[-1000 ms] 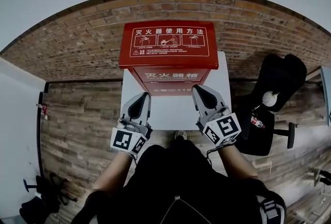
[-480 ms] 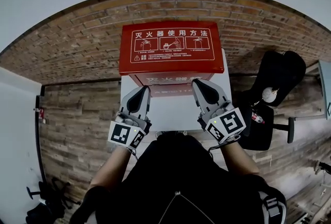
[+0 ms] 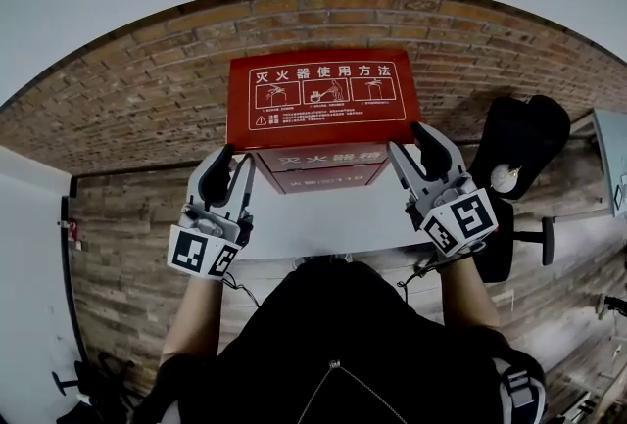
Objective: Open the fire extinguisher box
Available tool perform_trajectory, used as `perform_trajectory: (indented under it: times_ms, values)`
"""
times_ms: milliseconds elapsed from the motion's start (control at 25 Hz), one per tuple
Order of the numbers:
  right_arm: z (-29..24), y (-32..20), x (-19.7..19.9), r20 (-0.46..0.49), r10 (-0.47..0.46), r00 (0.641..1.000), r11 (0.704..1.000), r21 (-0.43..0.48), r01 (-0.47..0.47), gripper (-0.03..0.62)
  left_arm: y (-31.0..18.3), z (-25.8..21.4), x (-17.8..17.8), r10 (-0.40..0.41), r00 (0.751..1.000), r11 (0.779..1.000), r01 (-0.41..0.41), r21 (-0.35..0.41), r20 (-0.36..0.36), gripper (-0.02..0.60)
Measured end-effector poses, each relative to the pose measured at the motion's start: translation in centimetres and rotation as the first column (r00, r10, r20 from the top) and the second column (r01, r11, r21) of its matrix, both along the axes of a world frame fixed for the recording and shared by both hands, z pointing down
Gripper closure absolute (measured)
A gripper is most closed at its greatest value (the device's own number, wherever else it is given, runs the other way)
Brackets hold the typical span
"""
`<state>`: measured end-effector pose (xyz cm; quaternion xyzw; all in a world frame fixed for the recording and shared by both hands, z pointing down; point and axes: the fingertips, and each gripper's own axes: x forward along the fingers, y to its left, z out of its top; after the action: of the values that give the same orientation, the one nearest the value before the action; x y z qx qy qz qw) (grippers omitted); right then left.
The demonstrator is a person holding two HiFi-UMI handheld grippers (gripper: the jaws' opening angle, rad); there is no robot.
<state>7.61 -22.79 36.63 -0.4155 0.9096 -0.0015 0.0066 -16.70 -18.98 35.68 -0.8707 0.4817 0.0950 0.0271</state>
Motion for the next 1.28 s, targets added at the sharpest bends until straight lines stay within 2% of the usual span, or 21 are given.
perform_trajectory:
  times_ms: [120, 280, 520, 800, 1280]
  values:
    - [0.7, -0.8, 1.6, -0.005, 0.024, 1.000, 0.999, -0.026, -0.024, 0.380, -0.8, 0.0, -2.3, -0.037, 0.999, 0.999, 0.037, 0.004, 0.030, 0.369]
    - [1.5, -1.3, 3.0, -0.032, 0.038, 0.999, 0.999, -0.035, -0.039, 0.355, -1.9, 1.5, -4.9, -0.062, 0.996, 0.997, 0.065, -0.051, 0.067, 0.318]
    - [4.3, -2.1, 3.8, -0.051, -0.014, 0.999, 0.993, -0.118, 0.008, 0.327, -3.0, 5.5, -5.0, 0.028, 0.992, 0.989, -0.010, -0.149, 0.120, 0.273]
    - [6.8, -2.6, 3.8, -0.078, -0.051, 0.996, 0.989, -0.144, 0.039, 0.309, -4.3, 7.7, -3.9, 0.093, 0.989, 0.979, -0.069, -0.191, 0.117, 0.253]
    - [7.2, -3.2, 3.7, -0.099, -0.042, 0.994, 0.991, -0.131, 0.029, 0.310, -4.5, 7.4, -2.2, 0.171, 0.978, 0.974, -0.149, -0.174, 0.123, 0.252]
